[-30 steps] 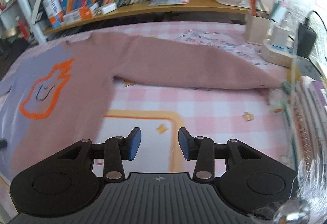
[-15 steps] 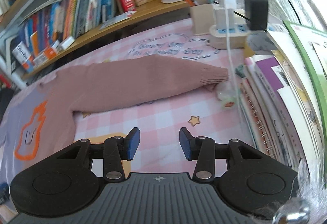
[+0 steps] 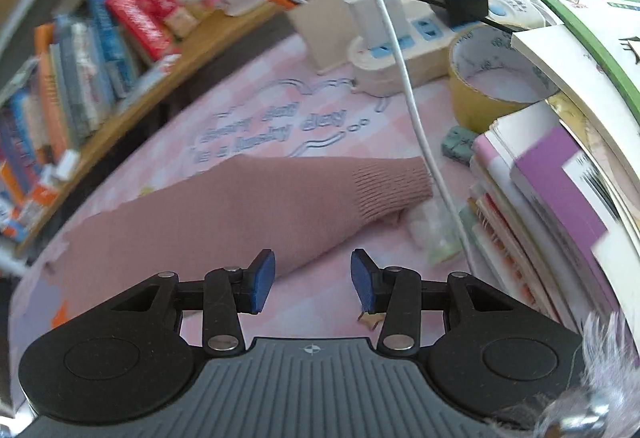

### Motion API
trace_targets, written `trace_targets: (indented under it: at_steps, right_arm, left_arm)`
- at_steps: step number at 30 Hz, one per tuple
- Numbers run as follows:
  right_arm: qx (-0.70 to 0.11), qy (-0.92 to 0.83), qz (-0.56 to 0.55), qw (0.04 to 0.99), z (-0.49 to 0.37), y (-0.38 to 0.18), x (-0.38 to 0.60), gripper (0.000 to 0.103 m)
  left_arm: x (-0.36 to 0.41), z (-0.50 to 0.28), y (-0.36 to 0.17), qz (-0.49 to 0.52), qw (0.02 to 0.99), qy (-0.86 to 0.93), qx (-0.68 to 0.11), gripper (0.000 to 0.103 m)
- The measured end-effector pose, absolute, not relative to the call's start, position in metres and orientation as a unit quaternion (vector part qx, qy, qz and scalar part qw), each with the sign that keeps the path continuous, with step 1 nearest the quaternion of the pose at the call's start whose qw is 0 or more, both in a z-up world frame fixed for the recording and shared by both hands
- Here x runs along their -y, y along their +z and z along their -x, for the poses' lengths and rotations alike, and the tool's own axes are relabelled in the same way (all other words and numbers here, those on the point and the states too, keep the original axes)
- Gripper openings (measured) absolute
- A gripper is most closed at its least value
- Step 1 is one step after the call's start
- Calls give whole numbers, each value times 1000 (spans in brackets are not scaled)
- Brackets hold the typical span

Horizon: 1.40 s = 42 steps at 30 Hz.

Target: Fold clothes

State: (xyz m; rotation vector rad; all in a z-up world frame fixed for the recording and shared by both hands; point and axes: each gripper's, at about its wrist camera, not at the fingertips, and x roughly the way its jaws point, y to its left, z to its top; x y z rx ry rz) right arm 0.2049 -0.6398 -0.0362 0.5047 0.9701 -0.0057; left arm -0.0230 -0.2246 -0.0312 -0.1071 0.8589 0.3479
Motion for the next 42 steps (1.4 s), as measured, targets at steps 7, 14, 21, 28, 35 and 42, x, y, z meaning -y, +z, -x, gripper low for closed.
trace_targets:
  at_steps: [7,14,21,28,35,42]
  right_arm:
    - [-441,-26,-271,855,-224,-33,644,12]
    - [-229,148,-167,948,-190,41,612,5]
    - [-394,21,-193,898,-213,-22,627,5]
    - [-415,-22,-188,890,-218,-35,638,5]
    - [-424,-24,-173,889,-217,-40,634,19]
    - [-424,6,-171,890,-187,-26,612,39]
  left_arm:
    - [222,24,-31,60,892,174,-413,78]
    - [219,22,-30,64,892,182,-408,78]
    - [217,23,-29,66,893,185,-405,78]
    - [215,25,-29,65,892,184,-407,78]
    - [204,31,-28,67,894,189,-401,78]
    - [182,42,-21,69,897,209,-384,78]
